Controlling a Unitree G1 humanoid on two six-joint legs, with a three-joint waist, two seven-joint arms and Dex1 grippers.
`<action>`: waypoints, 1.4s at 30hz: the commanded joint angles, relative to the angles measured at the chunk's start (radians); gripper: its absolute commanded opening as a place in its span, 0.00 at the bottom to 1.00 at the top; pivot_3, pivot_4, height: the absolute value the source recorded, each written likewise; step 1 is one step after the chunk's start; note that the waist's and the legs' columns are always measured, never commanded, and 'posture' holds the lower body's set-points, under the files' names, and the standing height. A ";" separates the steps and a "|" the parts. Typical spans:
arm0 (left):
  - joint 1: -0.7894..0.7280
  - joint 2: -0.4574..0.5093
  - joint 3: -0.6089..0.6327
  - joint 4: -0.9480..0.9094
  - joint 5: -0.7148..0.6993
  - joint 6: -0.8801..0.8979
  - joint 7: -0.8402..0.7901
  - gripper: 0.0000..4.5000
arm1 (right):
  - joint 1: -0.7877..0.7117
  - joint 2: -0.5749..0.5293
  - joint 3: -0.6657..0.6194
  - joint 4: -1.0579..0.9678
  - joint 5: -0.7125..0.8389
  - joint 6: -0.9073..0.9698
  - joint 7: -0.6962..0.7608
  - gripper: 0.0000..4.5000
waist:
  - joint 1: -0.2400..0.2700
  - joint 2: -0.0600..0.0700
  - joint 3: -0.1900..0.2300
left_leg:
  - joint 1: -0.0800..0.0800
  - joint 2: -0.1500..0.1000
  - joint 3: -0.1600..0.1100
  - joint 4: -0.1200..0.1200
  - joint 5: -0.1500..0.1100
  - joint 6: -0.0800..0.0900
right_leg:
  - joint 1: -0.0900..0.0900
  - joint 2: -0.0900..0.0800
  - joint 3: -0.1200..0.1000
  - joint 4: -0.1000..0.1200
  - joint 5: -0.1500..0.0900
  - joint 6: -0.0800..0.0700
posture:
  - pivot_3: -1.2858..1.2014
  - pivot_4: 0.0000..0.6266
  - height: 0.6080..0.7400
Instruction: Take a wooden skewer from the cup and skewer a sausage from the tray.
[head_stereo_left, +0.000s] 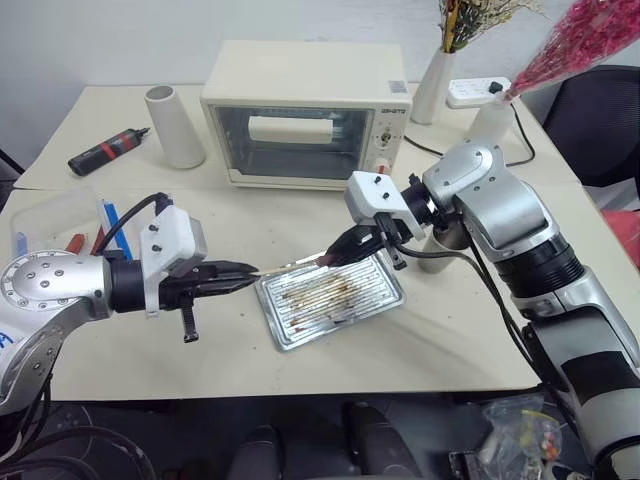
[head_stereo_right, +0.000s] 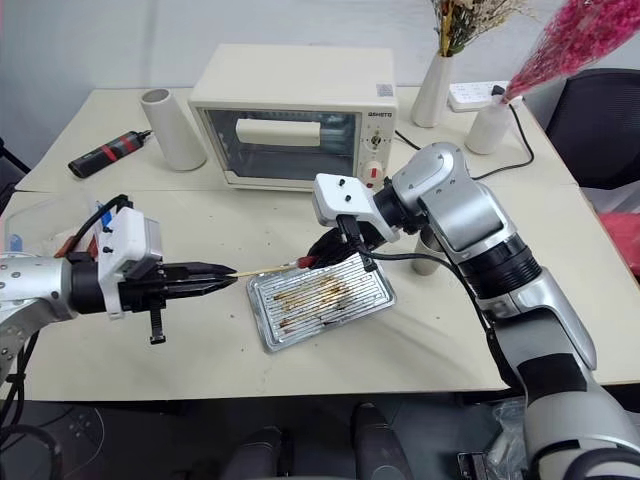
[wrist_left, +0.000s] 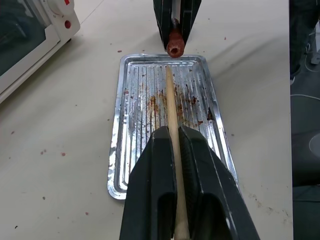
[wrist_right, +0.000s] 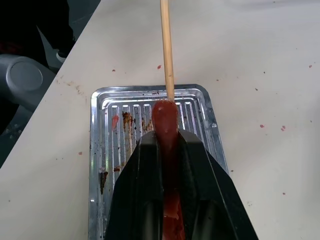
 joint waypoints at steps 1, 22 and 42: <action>-0.009 0.008 0.044 -0.032 -0.007 -0.008 -0.001 0.00 | -0.007 0.010 -0.017 0.013 -0.010 -0.038 0.010 0.02 | 0.000 0.000 0.000 | 0.000 0.000 0.000 0.000 0.000 0.000 | 0.000 0.000 0.000 0.000 0.000 0.000 | 0.52 0.24 1.00; -0.016 0.008 0.043 -0.034 -0.009 -0.001 -0.004 0.00 | -0.023 0.055 -0.034 0.064 -0.033 -0.050 0.020 0.02 | 0.000 0.000 0.000 | 0.000 0.000 0.000 0.000 0.000 0.000 | 0.000 0.000 0.000 0.000 0.000 0.000 | 0.52 0.24 1.00; 0.002 0.013 0.056 -0.024 0.008 -0.011 -0.018 0.00 | -0.039 0.042 -0.048 0.088 -0.037 -0.059 0.021 0.02 | 0.000 0.000 0.000 | 0.000 0.000 0.000 0.000 0.000 0.000 | 0.000 0.000 0.000 0.000 0.000 0.000 | 0.52 0.24 1.00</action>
